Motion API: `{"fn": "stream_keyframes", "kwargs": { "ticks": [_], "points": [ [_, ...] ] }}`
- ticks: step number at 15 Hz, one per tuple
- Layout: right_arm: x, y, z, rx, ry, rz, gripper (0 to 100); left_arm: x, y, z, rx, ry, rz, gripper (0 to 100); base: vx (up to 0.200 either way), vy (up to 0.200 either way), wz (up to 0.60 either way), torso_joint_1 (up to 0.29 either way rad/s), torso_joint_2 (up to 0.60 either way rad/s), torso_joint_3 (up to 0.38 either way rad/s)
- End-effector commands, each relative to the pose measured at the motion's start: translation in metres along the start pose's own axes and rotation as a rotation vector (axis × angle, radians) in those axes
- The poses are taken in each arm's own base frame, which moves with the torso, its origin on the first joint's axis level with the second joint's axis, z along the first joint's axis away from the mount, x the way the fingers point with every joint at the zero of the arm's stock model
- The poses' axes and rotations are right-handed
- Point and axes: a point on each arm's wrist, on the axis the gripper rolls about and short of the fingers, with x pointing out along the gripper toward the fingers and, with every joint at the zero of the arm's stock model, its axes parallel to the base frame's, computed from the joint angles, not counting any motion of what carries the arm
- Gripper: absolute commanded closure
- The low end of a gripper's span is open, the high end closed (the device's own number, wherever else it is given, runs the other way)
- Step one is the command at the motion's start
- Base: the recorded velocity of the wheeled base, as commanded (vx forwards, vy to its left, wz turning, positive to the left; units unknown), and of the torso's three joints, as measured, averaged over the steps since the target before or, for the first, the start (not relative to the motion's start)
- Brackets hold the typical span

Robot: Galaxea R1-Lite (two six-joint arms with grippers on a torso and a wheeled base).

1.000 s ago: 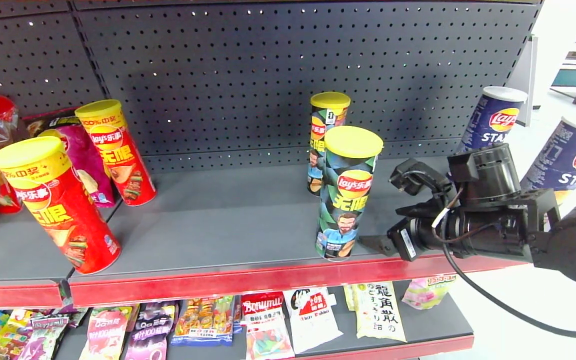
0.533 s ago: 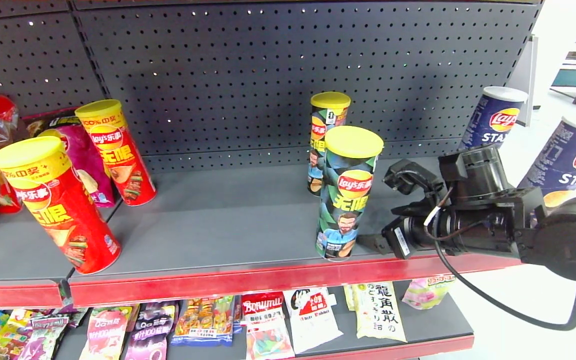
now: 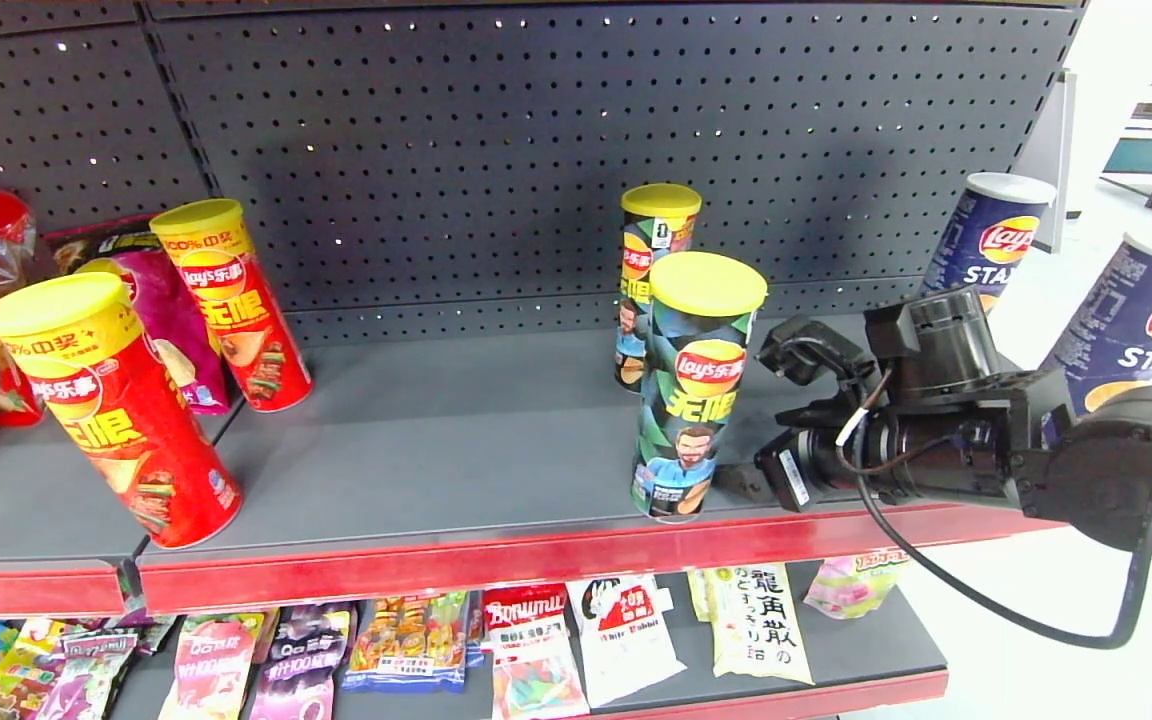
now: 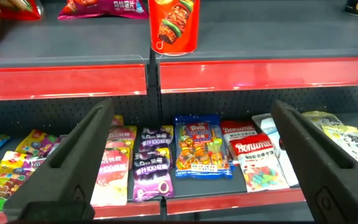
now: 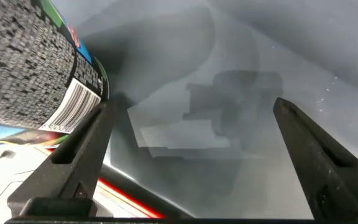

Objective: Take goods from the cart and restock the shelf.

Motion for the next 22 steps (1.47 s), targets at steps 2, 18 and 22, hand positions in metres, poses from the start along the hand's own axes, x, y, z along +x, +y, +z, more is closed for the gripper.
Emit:
{"fn": "stream_keyframes", "kwargs": {
  "ticks": [2,18,22],
  "points": [
    [0.002,0.002,0.000,-0.005,0.003,0.006,0,0.000,0.000,0.000,-0.001,0.000,0.000,0,0.000,0.000,0.00,0.000,0.00,0.000],
    [0.004,0.003,0.004,-0.007,-0.007,0.008,0,0.000,0.000,0.000,-0.001,0.000,0.000,0,0.000,0.000,0.00,0.000,0.00,0.000],
    [-0.029,-0.007,-0.001,0.012,-0.045,-0.029,0,0.000,0.000,0.000,-0.001,0.000,0.000,0,0.000,0.000,0.00,0.000,0.00,0.000]
  ]
}}
